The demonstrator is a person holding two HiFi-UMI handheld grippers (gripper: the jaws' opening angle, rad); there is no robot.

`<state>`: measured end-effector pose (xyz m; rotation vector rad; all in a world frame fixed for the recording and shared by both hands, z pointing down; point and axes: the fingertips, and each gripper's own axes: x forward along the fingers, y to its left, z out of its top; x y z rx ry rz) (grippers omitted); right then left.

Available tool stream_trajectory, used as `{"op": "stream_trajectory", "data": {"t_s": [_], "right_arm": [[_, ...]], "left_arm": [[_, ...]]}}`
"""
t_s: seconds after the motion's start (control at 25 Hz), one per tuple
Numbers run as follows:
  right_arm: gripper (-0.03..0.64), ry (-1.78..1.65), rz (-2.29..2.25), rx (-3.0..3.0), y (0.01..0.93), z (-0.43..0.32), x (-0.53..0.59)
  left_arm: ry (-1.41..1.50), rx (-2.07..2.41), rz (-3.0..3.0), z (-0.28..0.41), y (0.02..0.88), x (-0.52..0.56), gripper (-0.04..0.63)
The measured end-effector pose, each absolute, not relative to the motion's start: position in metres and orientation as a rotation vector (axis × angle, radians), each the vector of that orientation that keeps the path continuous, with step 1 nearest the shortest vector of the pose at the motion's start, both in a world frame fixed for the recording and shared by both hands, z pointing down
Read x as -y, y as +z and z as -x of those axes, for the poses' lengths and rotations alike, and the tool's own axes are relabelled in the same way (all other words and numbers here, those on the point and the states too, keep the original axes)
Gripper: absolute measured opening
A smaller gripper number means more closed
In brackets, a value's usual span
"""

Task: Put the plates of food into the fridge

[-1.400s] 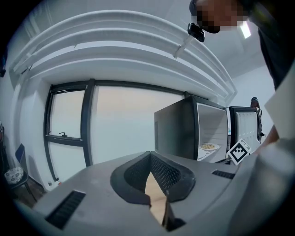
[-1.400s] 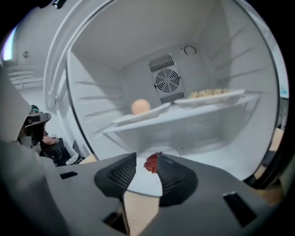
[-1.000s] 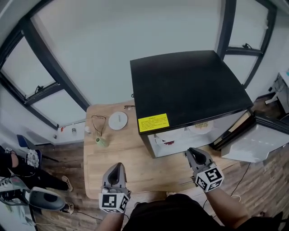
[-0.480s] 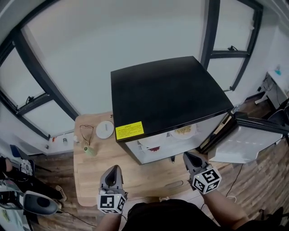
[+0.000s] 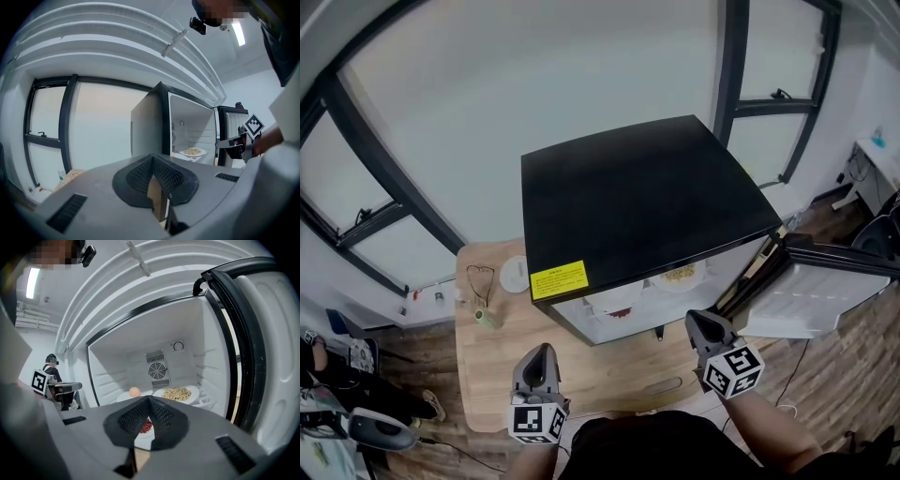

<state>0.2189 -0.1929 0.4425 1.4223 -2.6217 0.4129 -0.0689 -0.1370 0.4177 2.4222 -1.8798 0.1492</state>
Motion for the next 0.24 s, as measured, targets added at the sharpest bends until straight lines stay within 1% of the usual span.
{"op": "stream_trajectory", "data": {"t_s": [0.24], "right_arm": [[0.02,0.431,-1.423,2.619,0.4518,-0.2227,0.1924]], "left_arm": [[0.161,1.876,-2.417,0.0619,0.4244,0.1326,0.003]]}}
